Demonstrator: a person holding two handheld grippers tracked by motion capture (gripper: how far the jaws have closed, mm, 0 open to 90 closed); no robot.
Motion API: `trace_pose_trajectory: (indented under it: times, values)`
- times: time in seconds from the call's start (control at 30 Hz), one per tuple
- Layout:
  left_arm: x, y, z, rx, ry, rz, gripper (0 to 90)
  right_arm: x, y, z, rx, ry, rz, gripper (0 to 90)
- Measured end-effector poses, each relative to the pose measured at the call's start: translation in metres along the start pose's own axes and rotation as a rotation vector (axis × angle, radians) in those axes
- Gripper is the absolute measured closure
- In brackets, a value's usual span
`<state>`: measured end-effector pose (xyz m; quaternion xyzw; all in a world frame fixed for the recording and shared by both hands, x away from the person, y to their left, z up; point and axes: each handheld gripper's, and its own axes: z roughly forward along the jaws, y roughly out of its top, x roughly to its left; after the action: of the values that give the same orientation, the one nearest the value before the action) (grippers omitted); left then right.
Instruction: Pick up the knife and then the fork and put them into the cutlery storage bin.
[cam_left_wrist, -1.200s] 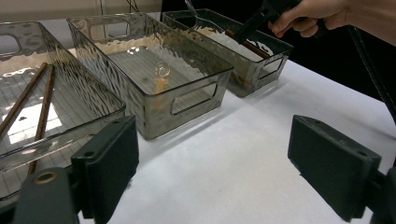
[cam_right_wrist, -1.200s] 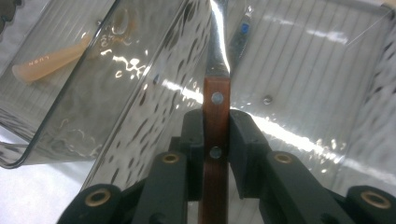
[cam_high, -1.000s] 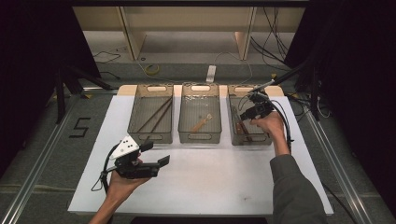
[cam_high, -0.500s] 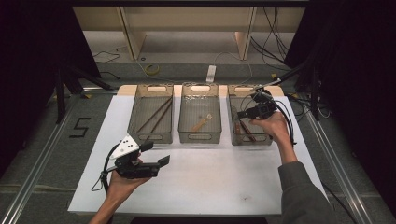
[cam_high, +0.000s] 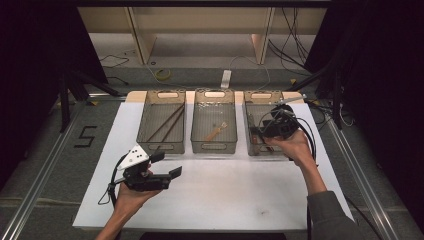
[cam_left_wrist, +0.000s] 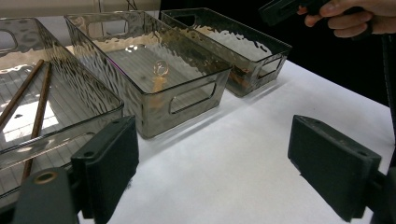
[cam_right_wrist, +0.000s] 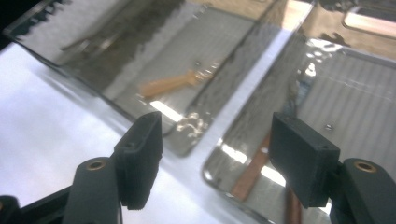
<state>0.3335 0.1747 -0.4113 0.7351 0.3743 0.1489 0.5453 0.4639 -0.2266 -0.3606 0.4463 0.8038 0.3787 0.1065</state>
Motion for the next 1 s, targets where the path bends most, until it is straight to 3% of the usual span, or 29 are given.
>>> trace_pose_trajectory:
  times: [0.13, 0.53, 0.77, 1.0]
  values:
    - [0.0, 0.0, 0.0, 0.0, -0.001, 0.0, 15.6, 0.008, -0.008, -0.004, -0.03, 0.035, 0.0, 34.0]
    - [0.0, 0.0, 0.0, 0.002, -0.008, -0.002, 15.6, 0.031, -0.033, -0.013, -0.11, 0.084, -0.029, 30.3]
    - [0.0, 0.0, 0.0, 0.004, -0.011, 0.002, 15.6, 0.037, -0.049, -0.023, -0.176, 0.098, -0.036, 30.2]
    - [-0.001, 0.0, 0.0, 0.007, -0.017, 0.004, 15.6, 0.041, -0.071, -0.023, -0.204, 0.115, -0.021, 30.0]
